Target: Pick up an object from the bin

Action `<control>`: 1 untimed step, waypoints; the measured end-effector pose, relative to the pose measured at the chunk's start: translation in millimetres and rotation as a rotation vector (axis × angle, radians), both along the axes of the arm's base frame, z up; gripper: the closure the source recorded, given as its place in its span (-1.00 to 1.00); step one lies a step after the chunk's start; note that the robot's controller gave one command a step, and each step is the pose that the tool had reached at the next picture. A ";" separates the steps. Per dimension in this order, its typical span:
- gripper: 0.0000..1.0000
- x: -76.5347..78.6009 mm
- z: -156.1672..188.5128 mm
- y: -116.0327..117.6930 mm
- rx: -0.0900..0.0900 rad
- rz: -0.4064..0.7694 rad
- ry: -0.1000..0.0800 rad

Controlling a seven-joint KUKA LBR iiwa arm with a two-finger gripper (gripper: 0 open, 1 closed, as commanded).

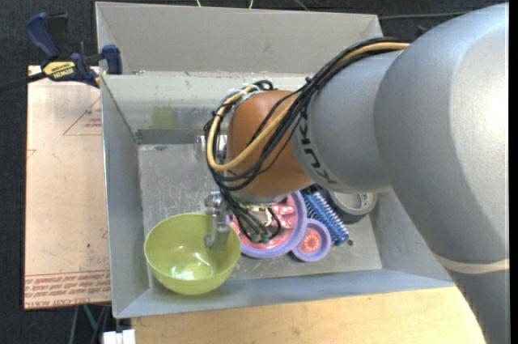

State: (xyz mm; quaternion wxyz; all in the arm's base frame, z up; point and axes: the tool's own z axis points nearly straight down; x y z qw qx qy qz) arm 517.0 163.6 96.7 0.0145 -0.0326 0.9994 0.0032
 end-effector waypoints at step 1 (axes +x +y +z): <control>1.00 27.8 -18.0 20.2 -0.003 0.142 -0.003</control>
Offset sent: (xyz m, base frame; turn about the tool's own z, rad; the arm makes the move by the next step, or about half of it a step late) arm -0.0106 0.0093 0.0852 0.0281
